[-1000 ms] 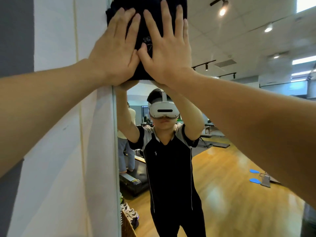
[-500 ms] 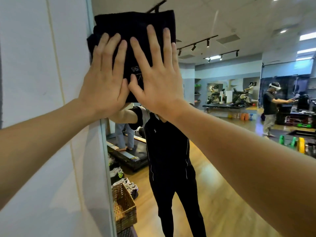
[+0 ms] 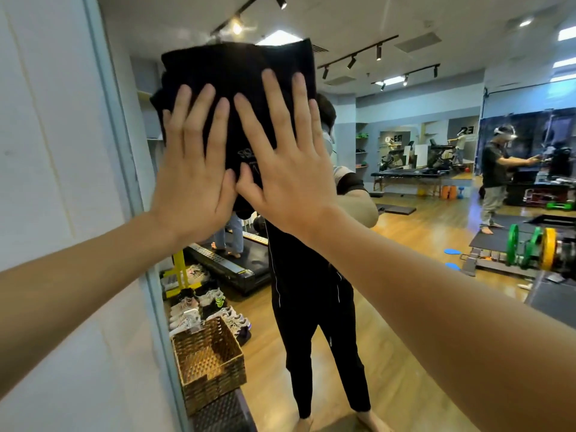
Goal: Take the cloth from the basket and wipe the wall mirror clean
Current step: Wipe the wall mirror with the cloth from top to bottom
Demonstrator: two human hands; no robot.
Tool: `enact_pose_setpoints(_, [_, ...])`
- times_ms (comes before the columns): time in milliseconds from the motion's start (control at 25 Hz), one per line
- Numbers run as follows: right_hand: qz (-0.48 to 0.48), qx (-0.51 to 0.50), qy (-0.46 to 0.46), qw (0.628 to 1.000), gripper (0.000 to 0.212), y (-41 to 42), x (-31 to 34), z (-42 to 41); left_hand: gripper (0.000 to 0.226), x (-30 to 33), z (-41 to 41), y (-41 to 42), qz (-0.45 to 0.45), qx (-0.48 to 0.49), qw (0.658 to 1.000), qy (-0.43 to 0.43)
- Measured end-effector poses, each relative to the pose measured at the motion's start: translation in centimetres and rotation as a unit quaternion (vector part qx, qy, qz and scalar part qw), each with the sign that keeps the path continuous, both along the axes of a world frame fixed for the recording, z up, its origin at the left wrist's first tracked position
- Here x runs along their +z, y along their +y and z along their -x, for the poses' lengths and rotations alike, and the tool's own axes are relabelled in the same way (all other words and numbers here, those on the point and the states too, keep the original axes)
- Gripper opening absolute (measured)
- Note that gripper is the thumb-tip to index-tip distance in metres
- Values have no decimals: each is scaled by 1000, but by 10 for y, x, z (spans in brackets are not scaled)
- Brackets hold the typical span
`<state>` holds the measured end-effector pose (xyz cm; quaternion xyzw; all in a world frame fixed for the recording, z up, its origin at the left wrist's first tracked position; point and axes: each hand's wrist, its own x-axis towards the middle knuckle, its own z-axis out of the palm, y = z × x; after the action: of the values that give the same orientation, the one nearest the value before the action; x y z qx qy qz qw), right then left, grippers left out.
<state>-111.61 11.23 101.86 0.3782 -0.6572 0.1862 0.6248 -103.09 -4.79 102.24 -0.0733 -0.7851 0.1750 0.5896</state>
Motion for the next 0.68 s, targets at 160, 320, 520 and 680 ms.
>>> enact_pose_setpoints(160, [24,5,-14,1000,70,71,-31,39,78,-23,34,74,15,-9,999,-28])
enact_pose_setpoints(320, [86,-12,-23,996,67,142,-8,82,76,22,78,151,77,-2,996,-40])
enact_pose_setpoints(520, [140,-30,-33,989,70,139,78,84,75,123,84,150,129,20,991,-37])
enact_pose_setpoints(680, [156,-16,-29,987,73,89,109,54,71,151,59,102,112,44,993,-13])
